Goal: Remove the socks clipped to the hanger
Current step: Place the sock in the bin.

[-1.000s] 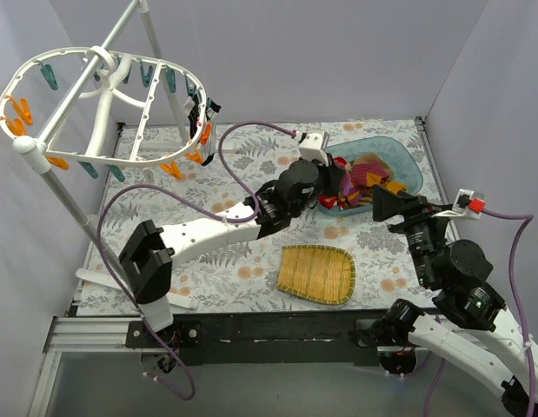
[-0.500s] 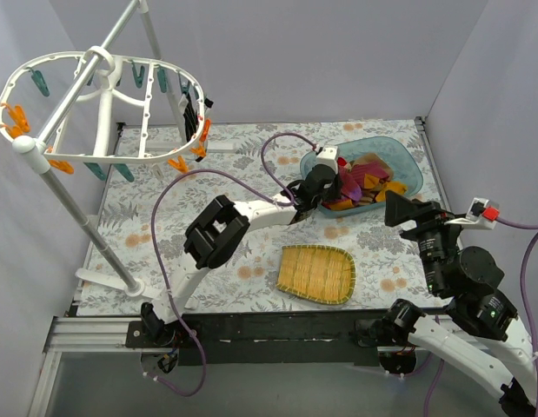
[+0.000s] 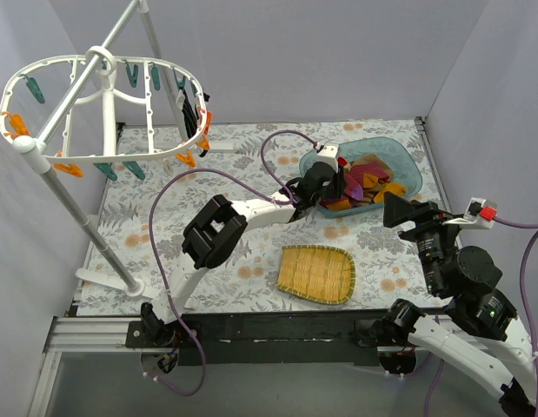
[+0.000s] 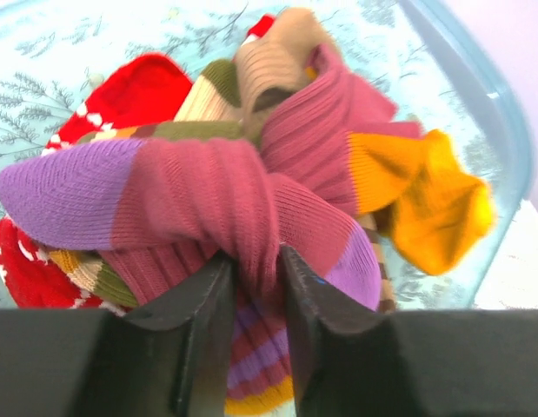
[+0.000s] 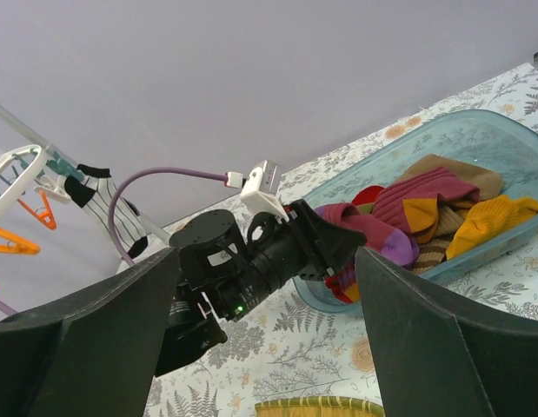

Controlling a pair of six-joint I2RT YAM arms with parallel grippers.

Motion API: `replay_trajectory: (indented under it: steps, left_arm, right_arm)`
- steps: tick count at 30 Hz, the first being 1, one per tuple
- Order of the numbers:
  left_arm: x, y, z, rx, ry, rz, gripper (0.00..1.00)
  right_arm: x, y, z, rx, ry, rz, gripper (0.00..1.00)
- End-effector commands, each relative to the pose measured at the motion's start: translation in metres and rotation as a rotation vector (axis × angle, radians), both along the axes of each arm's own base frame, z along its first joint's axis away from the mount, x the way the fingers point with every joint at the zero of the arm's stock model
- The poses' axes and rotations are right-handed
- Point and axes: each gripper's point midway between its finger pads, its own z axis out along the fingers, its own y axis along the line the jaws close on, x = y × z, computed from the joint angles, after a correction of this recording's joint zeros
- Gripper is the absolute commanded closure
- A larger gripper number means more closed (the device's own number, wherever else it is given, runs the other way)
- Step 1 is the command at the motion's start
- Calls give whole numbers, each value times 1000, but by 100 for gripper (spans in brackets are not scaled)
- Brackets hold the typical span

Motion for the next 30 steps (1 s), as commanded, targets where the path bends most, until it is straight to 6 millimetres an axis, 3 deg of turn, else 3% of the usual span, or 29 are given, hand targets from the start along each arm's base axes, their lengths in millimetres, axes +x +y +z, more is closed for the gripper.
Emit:
replay_trajectory:
  steps: [1,2,4,5,6,8,9,10,13,15,17,18,19,20,22,23,24,25,27,28,30]
  left_arm:
    - [-11,4,86,-100,-86,-35,64]
    - [-15,6,98,-117,-93,-37,61]
    - [-20,12,98,-121,-88,-37,53]
    - [-24,16,115,-144,-103,-41,47]
    - [-29,21,105,-137,-92,-40,44]
    - [-36,28,109,-146,-96,-41,39]
    - [-41,33,121,-165,-107,-41,38]
    - [-46,39,110,-146,-90,-40,37]
    - [-62,54,108,-144,-78,-30,36]
    - [-72,67,123,-172,-90,-14,37]
    - [-85,82,107,-157,-55,5,37]
    - [-91,92,121,-183,-67,17,36]
    - [-98,105,100,-165,-25,37,37]
    - [-105,111,96,-164,-13,46,37]
    - [-116,131,101,-187,-5,82,37]
    - [-124,144,82,-173,37,105,37]
    - [-130,153,75,-163,51,116,37]
    - [-136,163,84,-185,43,136,37]
    - [-150,185,55,-143,106,178,37]
    - [-152,195,53,-142,110,207,37]
    - [-166,218,40,-135,157,250,36]
  right_arm:
    - [2,5,8,30,-24,10,10]
    - [3,7,7,29,-22,15,10]
    - [5,10,6,23,-19,21,9]
    - [5,13,5,23,-19,27,9]
    - [7,16,2,18,-12,31,9]
    - [9,21,0,21,-8,45,9]
    - [10,24,-1,17,-5,51,9]
    - [11,27,-3,17,-3,58,9]
    - [14,39,-5,13,-11,97,9]
    - [19,51,-7,-10,-14,122,8]
    - [25,71,-16,-53,8,173,7]
    - [28,78,-16,-58,8,190,6]
    - [29,88,-19,-72,14,227,6]
    - [35,100,-27,-102,39,246,6]
    - [38,115,-23,-107,15,294,5]
    - [42,124,-28,-127,25,312,5]
    - [44,130,-27,-131,14,327,4]
    - [46,136,-19,-131,-20,351,4]
    - [55,150,-20,-154,-29,382,3]
    - [57,158,-8,-147,-75,419,3]
    - [72,176,-16,-172,-66,469,3]
